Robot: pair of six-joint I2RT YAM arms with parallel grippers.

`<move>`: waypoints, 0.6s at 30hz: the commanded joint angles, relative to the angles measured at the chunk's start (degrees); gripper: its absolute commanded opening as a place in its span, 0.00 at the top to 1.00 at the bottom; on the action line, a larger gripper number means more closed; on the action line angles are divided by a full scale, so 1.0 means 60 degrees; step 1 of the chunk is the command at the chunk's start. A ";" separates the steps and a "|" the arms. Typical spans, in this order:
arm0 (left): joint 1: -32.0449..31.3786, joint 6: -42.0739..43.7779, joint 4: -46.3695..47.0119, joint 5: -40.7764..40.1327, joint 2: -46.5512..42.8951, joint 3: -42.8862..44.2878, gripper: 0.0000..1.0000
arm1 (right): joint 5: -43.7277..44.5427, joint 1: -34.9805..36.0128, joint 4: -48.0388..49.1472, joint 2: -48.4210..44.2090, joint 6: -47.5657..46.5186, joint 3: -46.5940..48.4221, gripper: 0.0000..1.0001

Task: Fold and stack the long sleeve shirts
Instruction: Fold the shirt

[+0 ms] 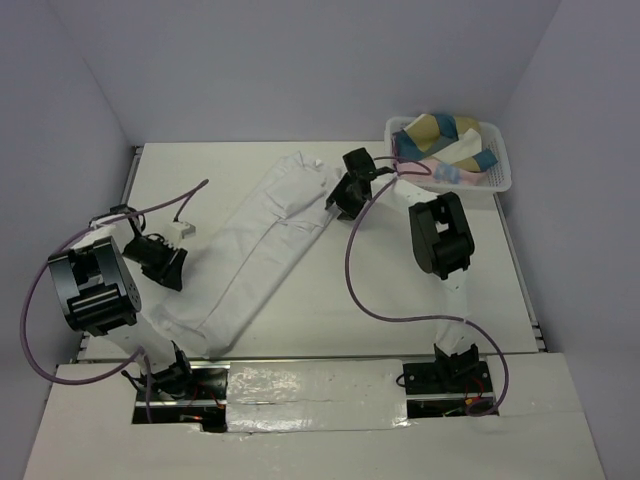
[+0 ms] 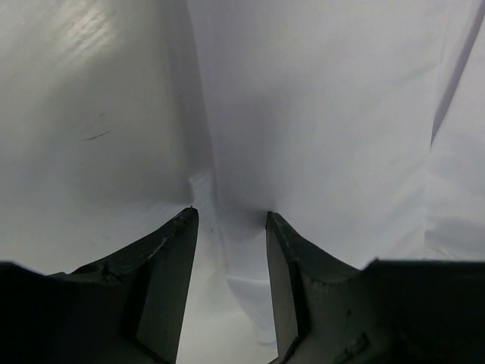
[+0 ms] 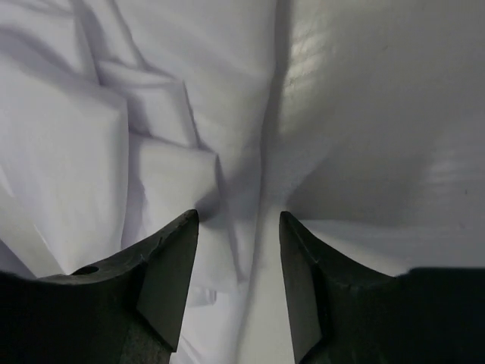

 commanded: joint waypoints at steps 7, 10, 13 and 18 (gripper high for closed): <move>-0.1461 0.0821 0.0459 0.0656 -0.0009 -0.1036 0.46 | -0.0145 -0.0435 -0.1327 0.2317 -0.0089 0.3436 0.82; -0.1988 0.1391 0.0152 0.1504 0.0210 -0.0949 0.42 | -0.1063 -0.0699 -0.1242 0.3166 -0.0264 0.4872 0.99; -0.2559 0.1453 0.0078 0.2050 0.0488 -0.0554 0.42 | -0.1274 -0.0904 -0.1182 0.3785 -0.0367 0.6351 1.00; -0.3776 0.1190 0.0165 0.2929 0.0636 -0.0055 0.40 | -0.1273 -0.1226 0.0604 0.3741 -0.0514 0.6968 0.84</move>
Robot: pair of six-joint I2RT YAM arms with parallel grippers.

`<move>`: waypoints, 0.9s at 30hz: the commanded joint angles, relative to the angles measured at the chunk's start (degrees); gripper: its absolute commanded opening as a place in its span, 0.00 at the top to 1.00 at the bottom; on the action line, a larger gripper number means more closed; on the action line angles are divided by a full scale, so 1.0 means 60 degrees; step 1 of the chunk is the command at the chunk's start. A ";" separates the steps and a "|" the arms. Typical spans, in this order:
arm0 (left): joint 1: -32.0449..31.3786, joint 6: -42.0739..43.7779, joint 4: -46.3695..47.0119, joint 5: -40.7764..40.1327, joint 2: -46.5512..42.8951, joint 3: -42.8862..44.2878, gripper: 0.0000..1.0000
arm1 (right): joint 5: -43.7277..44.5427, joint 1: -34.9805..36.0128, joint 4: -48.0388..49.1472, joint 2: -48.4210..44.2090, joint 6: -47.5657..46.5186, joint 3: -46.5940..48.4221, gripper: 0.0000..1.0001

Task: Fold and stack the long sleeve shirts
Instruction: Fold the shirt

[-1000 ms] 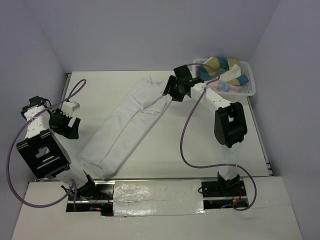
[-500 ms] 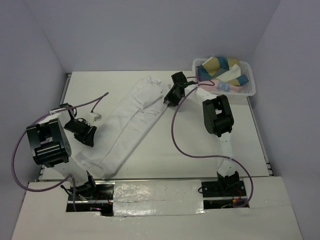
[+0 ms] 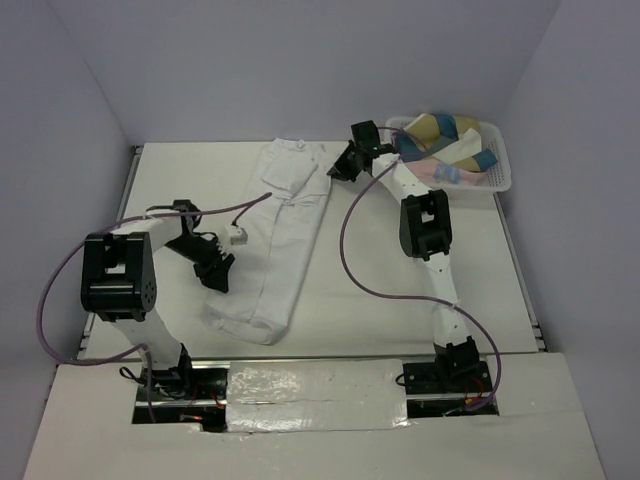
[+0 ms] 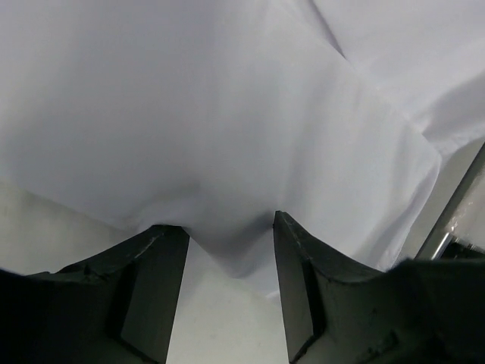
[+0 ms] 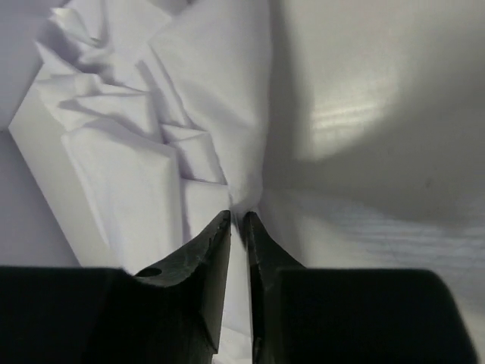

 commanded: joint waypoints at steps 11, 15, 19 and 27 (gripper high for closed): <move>-0.1024 0.0770 -0.1437 0.1273 -0.0159 0.0716 0.01 | -0.0899 0.0077 0.0885 -0.2329 -0.2235 -0.0715 0.00; -0.0074 0.0448 -0.1599 0.0776 -0.0641 0.1752 0.01 | -0.0373 0.0736 0.0225 -0.4083 -0.3026 -0.1842 0.00; 0.0485 0.0650 -0.2110 0.0248 -0.1096 0.3583 0.01 | 0.0682 0.1557 0.0005 -0.6034 -0.3655 -0.3599 0.00; -0.0464 0.5507 -0.1486 -0.0907 -0.3132 0.3782 0.01 | -0.0632 0.3079 0.1671 -1.0313 -0.2753 -1.1777 0.00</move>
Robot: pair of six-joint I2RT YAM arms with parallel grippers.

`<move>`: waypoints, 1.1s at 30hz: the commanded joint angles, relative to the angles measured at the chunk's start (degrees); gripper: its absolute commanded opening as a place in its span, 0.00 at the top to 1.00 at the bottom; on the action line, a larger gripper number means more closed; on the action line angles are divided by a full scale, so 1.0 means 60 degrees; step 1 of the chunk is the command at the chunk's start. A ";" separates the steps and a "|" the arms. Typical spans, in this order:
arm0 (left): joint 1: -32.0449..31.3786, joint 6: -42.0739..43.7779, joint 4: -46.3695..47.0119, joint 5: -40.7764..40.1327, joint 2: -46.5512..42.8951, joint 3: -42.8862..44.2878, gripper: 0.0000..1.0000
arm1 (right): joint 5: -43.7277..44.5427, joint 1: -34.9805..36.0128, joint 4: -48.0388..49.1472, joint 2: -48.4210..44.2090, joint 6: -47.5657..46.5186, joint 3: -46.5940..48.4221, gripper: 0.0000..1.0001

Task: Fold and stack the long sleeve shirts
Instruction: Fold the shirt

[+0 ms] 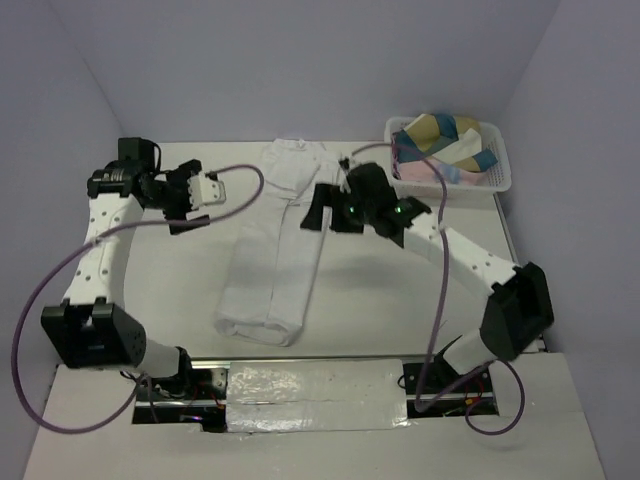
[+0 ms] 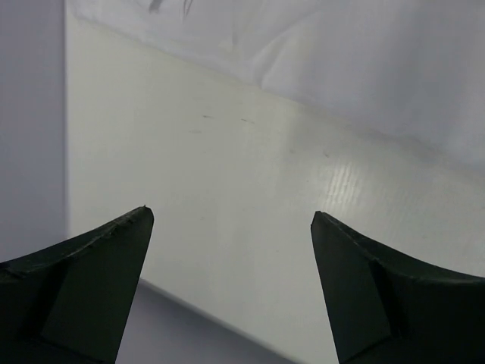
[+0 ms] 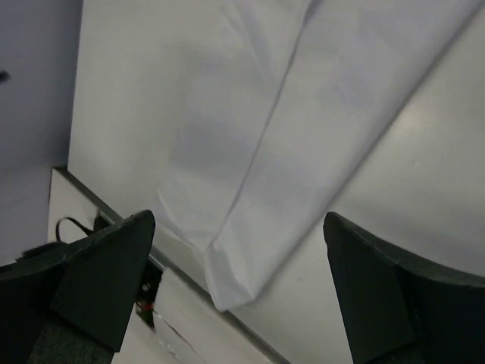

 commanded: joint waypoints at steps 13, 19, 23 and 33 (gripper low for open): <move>-0.2318 0.9317 -0.0073 -0.1645 -0.4055 -0.8108 0.12 | -0.1996 0.1401 0.5542 0.0257 0.3194 -0.6255 0.39; -0.2434 0.9582 0.0937 -0.1251 -0.3777 -0.8827 0.11 | -0.2392 0.1548 0.5880 0.1707 0.3575 -0.5728 0.39; -0.3137 0.8780 0.1714 -0.1000 -0.3294 -0.9136 0.20 | -0.2539 0.1504 0.5866 0.2121 0.3634 -0.5522 0.54; -0.5786 0.5325 0.2416 0.0406 -0.2297 -0.8317 1.00 | -0.2539 0.0275 0.4143 0.1199 0.2216 -0.5861 0.84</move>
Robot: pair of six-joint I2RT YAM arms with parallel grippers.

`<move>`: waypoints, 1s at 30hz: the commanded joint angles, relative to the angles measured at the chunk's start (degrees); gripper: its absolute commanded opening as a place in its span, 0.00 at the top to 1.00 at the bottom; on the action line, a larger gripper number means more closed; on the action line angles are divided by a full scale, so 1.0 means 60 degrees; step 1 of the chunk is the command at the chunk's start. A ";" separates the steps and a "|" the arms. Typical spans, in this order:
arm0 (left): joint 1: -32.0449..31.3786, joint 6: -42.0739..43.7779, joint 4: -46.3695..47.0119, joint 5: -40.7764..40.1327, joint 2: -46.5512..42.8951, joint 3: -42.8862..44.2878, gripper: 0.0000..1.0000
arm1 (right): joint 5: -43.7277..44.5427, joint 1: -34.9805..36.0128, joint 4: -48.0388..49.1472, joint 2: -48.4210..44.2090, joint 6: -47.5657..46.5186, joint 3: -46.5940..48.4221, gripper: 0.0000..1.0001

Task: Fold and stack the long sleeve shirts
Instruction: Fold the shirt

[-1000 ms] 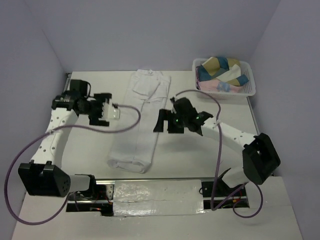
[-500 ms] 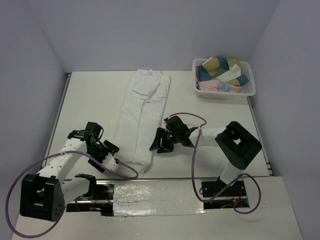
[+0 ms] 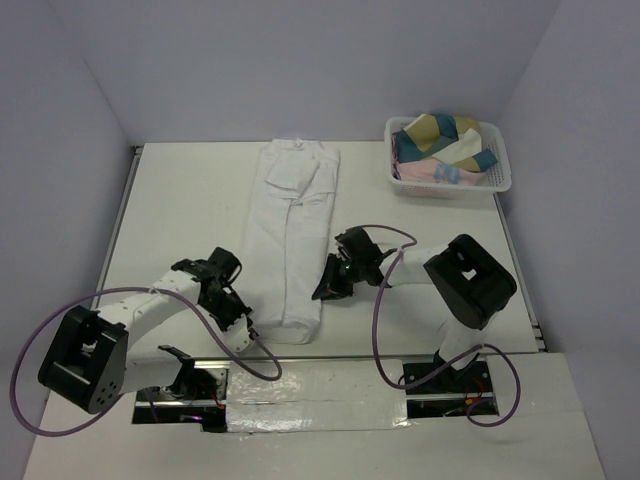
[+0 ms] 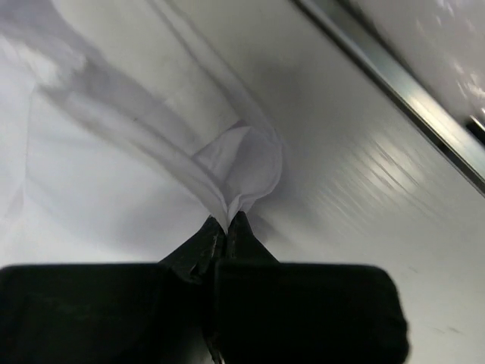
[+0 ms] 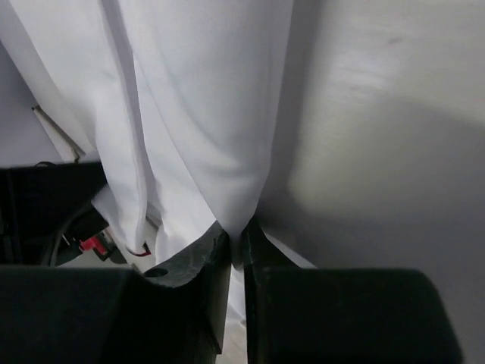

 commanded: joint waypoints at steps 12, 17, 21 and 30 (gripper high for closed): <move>-0.3683 -0.4612 0.1353 0.0286 0.0426 0.0621 0.79 | 0.0326 -0.0855 -0.3446 -0.3017 -0.2302 -0.1252 0.14; -0.4123 -0.4470 0.0334 -0.0432 0.0471 0.0957 0.34 | 0.0370 -0.0708 -0.3607 -0.3502 -0.2110 -0.1912 0.14; -0.4123 -0.3151 -0.0697 -0.1047 0.0121 0.0988 0.22 | 0.0033 -0.0664 -0.3358 -0.3854 -0.1817 -0.2104 0.18; -0.4839 -0.4140 0.1219 -0.1136 0.0528 0.0518 0.33 | -0.0333 -0.0459 -0.3182 -0.3459 -0.1685 -0.2309 0.30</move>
